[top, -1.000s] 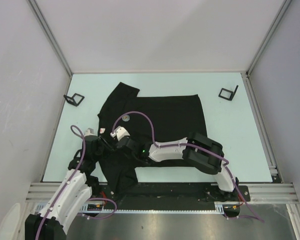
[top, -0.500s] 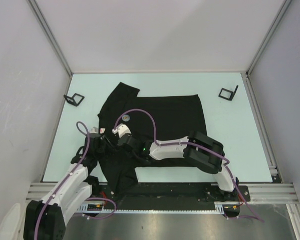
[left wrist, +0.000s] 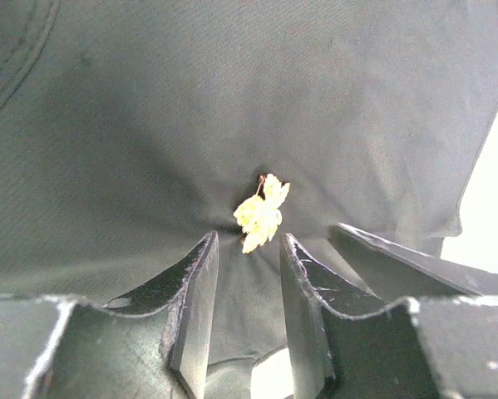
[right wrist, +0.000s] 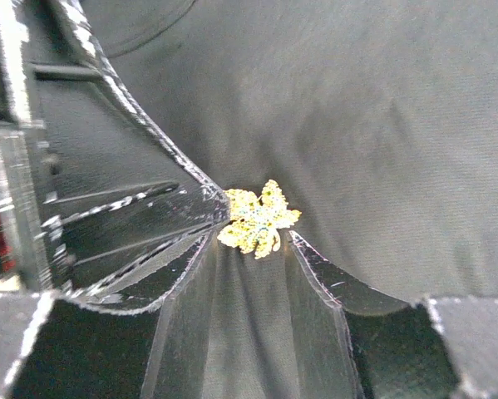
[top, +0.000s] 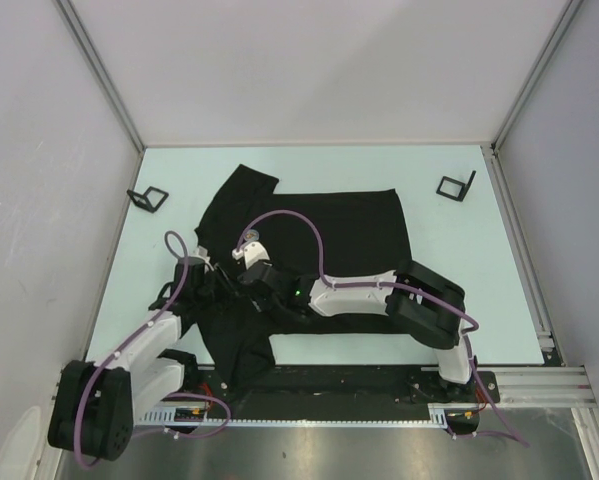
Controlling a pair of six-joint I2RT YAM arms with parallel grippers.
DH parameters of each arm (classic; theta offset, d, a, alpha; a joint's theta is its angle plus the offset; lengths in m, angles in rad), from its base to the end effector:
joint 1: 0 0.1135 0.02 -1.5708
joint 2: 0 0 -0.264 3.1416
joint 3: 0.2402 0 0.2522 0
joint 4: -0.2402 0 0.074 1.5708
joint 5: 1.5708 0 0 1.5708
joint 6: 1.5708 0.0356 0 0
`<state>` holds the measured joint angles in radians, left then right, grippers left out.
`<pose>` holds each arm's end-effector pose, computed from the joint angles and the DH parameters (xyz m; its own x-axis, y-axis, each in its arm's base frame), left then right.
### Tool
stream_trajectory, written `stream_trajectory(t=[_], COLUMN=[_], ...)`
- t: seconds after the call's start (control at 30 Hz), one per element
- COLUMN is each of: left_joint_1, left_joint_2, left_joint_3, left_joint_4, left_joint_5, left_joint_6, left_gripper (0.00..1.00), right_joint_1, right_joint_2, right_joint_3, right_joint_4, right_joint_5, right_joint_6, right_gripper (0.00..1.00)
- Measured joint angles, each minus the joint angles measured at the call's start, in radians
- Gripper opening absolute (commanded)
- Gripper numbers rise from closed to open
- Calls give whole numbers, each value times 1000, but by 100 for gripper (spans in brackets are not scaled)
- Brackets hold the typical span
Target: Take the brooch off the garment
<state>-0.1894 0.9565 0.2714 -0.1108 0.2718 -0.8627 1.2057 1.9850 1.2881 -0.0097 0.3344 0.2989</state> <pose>0.1664 -0.0416 0.1433 -0.7343 -0.6043 -0.3093 -0.2951 0.6945 -0.6562 0.1660 0.4017 0.1741 -0.4551 -0.4116 -0.7896 -0.6898 0.7237 0.0203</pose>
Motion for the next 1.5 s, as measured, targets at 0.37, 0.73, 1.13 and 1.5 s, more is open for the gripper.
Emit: stream_trajectory(t=[0.37, 0.73, 1.13, 1.5], left_joint_1=[1, 1, 3, 9], left_joint_2=[108, 166, 201, 170], left_joint_3=[0, 0, 0, -18], left_joint_4=[123, 184, 224, 242], left_joint_5=[53, 66, 92, 111], left_joint_6=[-3, -12, -21, -49], left_gripper=[40, 41, 41, 37], right_joint_1=[-38, -46, -53, -35], right_joint_2=[-26, -26, -25, -20], right_joint_3=[-29, -29, -30, -48], right_joint_4=[8, 14, 15, 41], right_joint_5=[-22, -34, -37, -36], right_joint_6=[15, 14, 8, -20], right_gripper=[44, 46, 45, 31])
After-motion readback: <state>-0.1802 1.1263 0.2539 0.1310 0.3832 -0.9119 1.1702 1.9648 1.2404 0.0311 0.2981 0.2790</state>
